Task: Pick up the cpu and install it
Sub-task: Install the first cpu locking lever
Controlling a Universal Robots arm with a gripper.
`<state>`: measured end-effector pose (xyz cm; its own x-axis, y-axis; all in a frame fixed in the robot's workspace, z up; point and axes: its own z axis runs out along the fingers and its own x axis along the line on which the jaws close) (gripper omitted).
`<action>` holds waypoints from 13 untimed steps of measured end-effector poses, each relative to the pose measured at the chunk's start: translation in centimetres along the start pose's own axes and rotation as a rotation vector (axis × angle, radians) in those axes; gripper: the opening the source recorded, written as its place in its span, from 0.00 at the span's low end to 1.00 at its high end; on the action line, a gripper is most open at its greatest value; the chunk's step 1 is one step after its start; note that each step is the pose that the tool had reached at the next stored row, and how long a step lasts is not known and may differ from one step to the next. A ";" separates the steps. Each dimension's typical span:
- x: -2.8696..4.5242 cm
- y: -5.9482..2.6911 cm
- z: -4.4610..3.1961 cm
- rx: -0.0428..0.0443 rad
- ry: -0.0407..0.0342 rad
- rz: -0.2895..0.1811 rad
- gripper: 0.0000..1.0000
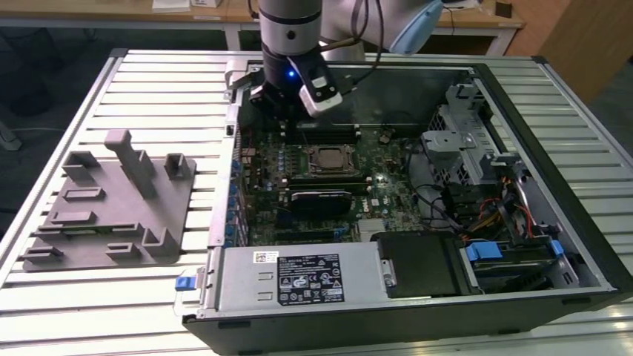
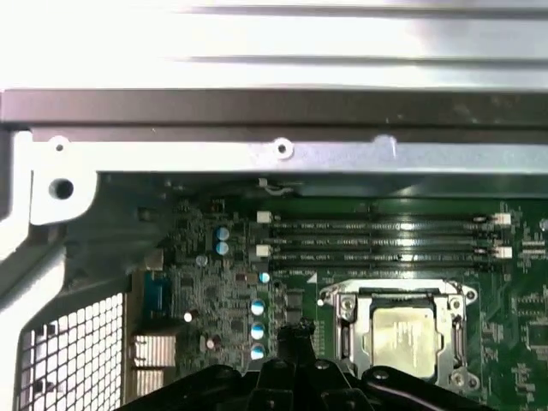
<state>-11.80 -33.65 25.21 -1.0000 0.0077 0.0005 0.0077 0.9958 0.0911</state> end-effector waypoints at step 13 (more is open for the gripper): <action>0.13 0.00 0.00 -0.1135 0.0009 0.000 0.11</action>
<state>-11.94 -33.65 25.21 -1.0000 0.0075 0.0014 0.0077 0.9791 0.2033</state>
